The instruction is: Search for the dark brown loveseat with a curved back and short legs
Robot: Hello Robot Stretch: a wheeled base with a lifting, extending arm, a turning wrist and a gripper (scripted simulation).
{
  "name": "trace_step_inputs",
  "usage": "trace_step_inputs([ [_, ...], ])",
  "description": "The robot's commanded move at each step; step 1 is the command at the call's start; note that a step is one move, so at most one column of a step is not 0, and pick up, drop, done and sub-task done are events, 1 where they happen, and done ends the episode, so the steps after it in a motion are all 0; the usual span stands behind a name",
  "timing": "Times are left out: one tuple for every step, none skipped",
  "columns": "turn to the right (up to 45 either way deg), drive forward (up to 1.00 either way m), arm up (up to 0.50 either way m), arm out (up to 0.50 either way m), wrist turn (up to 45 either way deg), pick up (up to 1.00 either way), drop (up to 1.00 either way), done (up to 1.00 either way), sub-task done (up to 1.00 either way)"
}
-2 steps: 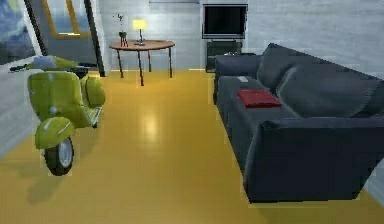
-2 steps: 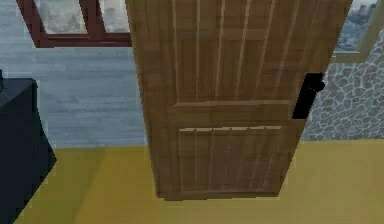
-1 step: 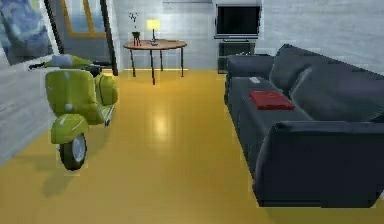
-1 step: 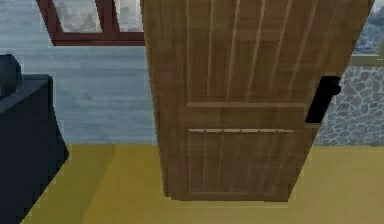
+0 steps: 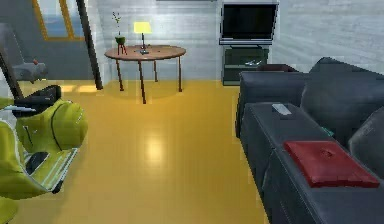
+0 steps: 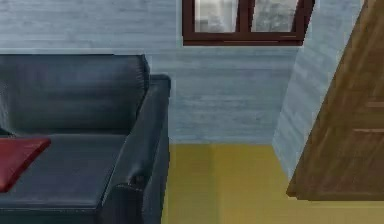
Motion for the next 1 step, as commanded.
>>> trace_step_inputs([
  [0.0, 1.0, 0.0, 0.0, 0.0, 0.0, 0.0, 0.0, 0.0],
])
